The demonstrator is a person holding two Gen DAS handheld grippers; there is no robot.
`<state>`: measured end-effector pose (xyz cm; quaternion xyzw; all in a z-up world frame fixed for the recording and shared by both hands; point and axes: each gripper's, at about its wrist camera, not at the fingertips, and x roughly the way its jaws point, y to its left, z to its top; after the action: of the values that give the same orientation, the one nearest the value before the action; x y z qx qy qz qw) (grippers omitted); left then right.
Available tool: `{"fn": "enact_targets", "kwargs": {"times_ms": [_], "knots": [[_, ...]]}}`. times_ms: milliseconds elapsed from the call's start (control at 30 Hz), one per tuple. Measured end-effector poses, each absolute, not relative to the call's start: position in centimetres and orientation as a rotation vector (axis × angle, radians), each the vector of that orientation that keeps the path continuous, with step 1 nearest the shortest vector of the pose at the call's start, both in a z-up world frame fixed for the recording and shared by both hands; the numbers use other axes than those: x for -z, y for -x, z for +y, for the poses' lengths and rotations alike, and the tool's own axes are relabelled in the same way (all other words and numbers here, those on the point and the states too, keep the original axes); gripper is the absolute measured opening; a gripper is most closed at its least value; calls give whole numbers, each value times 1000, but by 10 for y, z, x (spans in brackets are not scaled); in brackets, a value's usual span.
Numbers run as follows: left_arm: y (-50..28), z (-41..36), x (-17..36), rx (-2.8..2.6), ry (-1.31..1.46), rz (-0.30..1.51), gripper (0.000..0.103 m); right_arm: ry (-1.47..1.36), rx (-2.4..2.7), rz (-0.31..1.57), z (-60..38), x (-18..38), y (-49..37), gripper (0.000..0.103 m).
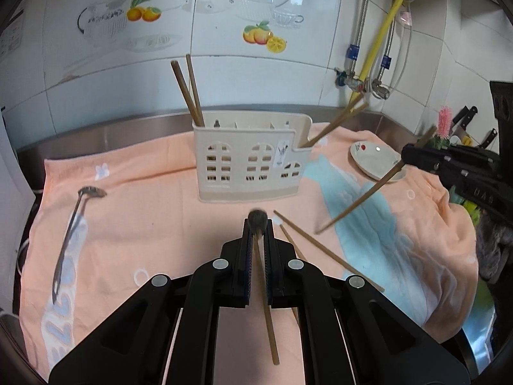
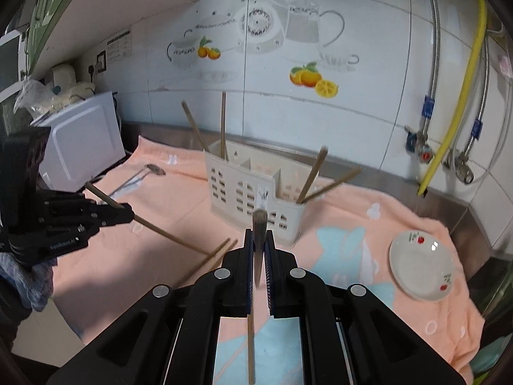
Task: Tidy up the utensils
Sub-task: 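Lift the chopstick with the left tool while the right tool carries its chopstick to the holder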
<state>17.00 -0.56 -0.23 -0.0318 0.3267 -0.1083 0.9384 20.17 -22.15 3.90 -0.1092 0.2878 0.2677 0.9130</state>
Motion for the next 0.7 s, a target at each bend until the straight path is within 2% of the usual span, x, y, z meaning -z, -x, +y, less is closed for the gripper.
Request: {"fn": "enact_targets", "kwargs": {"times_ms": [367, 700], "knots": [[-193, -1, -35, 221, 42, 637, 5, 181, -554, 533, -216, -105, -227, 6], [-212, 5, -104, 211, 25, 518, 5, 149, -511, 486, -210, -141, -260, 6]]}}
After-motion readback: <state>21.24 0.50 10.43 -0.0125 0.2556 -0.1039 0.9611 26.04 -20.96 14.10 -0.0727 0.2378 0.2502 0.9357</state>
